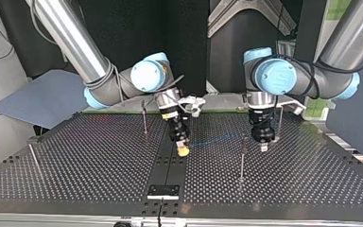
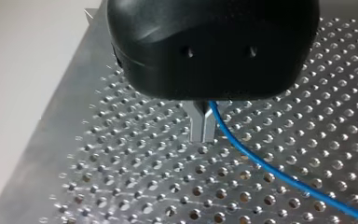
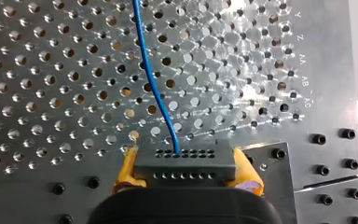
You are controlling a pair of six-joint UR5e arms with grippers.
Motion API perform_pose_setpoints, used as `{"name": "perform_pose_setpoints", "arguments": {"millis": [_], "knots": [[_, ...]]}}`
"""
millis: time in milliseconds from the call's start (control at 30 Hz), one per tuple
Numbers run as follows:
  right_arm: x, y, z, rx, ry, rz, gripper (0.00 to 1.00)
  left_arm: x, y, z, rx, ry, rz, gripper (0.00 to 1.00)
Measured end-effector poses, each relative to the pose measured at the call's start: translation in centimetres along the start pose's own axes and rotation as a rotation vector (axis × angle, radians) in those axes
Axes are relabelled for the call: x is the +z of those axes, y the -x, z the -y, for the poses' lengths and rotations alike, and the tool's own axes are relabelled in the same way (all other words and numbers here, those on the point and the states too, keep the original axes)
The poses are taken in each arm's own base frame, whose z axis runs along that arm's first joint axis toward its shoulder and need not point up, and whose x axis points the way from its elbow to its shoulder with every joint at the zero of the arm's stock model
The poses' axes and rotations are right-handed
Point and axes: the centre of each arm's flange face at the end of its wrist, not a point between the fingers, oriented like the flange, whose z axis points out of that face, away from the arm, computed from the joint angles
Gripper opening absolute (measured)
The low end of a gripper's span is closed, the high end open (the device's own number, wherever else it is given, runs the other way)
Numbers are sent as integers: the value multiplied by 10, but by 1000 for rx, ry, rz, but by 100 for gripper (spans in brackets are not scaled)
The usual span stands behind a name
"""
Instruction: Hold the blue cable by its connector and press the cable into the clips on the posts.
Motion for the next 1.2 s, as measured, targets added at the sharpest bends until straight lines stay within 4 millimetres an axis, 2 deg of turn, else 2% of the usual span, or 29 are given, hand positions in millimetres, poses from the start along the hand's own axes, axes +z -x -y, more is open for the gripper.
{"name": "perform_pose_setpoints", "arguments": {"millis": [200,400,833,867,900,933,967,1000,1033,1067,1100,1133,1200], "knots": [[6,6,-2,-1,-2,4,0,15,-9,-1,-11,-18,-25,0],[16,20,-6,-1,1,10,0,27,-7,-5,-20,-29,-22,0],[24,23,-20,-4,18,7,0,31,-5,-12,-24,-27,-23,0],[24,23,-20,-4,19,8,0,31,-6,-12,-20,-23,-27,9],[24,23,-20,-4,19,8,0,30,-6,-12,-17,-21,-32,9],[24,23,-21,-4,19,8,0,29,-7,-12,-13,-19,-37,32],[24,23,-21,-4,20,9,0,28,-7,-12,-10,-16,-42,49],[24,23,-21,-5,20,9,0,27,-8,-12,-6,-10,-50,49],[24,23,-21,-5,20,10,0,27,-9,-13,-2,-5,-56,76],[24,23,-21,-5,21,12,0,26,-9,-14,5,3,-62,93],[24,24,-21,-5,21,13,0,25,-10,-15,11,10,-67,93],[24,24,-22,-5,22,15,0,25,-10,-16,18,18,-72,100],[23,24,-22,-5,22,20,0,23,-11,-18,36,37,-88,100]]}}
